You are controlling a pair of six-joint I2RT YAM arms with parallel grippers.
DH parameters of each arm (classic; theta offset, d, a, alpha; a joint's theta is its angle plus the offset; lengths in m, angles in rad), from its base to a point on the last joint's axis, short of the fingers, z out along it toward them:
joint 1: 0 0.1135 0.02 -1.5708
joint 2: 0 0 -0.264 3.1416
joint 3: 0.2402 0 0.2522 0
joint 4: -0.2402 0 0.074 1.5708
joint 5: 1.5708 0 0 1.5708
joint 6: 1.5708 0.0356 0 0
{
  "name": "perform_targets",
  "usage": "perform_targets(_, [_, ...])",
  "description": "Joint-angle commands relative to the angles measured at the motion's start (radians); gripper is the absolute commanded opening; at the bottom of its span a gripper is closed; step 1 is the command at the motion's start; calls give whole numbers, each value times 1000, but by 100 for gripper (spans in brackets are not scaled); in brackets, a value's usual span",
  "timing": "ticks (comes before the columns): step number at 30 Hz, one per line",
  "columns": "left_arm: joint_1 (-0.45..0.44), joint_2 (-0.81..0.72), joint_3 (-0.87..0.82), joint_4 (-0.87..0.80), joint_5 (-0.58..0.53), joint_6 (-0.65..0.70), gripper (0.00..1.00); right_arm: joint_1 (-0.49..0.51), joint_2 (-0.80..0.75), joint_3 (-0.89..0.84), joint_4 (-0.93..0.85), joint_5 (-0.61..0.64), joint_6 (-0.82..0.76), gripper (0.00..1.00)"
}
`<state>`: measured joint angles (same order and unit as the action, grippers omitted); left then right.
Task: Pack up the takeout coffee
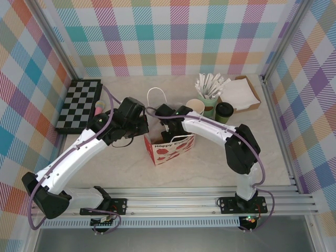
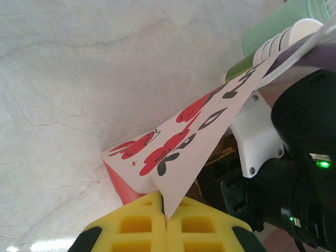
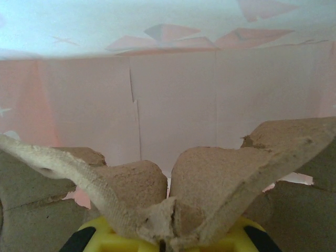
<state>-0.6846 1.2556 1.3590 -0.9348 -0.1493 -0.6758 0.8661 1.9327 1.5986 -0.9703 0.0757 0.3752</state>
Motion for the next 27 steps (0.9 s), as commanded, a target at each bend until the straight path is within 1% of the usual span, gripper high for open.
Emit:
perform_targets(1, [13,-3,19,0,3,25,0,8,31,-10,-39,24,-18,0])
perform_targets(7, [44,-22,8,9,20,34,0,7,52,-8,-39,42,-2,0])
perform_targets(13, [43,-53,-22,77,75,55,0,8,51,-23,-40,57,24,0])
perform_targets(15, [44,-63,-30,88,85,65,0,9,44,-26,-37,51,36,3])
perform_targets(18, [44,-78,-43,91,79,84,0,8,23,-37,-16,51,62,11])
perform_targets(20, [43,-86,-47,91,76,91,0,9,10,-44,4,52,78,14])
perform_targets(27, [44,-79,-47,85,75,115,0,23,-20,-54,53,82,67,19])
